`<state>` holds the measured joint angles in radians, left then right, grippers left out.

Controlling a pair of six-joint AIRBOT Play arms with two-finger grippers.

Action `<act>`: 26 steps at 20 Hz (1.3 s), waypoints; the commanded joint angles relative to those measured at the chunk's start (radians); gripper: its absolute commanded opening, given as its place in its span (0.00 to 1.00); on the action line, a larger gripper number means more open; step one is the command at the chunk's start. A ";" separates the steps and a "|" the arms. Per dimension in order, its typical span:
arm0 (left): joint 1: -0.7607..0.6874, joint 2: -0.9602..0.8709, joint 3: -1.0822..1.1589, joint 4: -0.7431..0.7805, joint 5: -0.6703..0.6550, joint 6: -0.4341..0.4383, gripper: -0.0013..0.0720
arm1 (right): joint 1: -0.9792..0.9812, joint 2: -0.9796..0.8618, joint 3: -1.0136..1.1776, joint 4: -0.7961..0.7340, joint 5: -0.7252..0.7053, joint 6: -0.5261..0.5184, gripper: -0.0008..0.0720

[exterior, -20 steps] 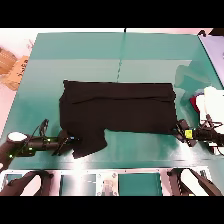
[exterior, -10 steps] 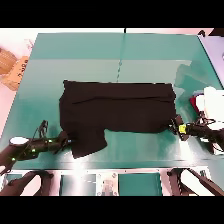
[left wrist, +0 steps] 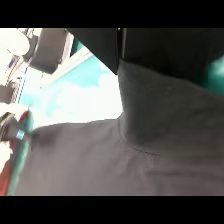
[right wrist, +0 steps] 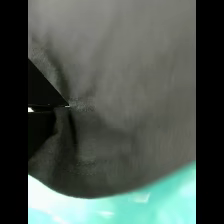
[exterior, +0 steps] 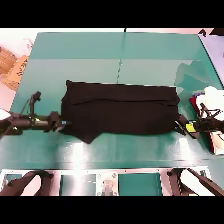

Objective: Fold the shirts.

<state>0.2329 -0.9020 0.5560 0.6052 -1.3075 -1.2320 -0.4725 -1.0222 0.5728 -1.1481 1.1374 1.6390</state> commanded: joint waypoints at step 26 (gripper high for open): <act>-0.146 -0.825 0.828 -0.060 0.380 0.061 0.75 | 0.096 -0.732 0.819 0.227 -0.157 -0.066 0.53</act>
<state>0.0723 -1.6943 1.3502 0.5484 -0.9245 -1.1786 -0.3592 -1.7130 1.3254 -0.9333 0.9501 1.6054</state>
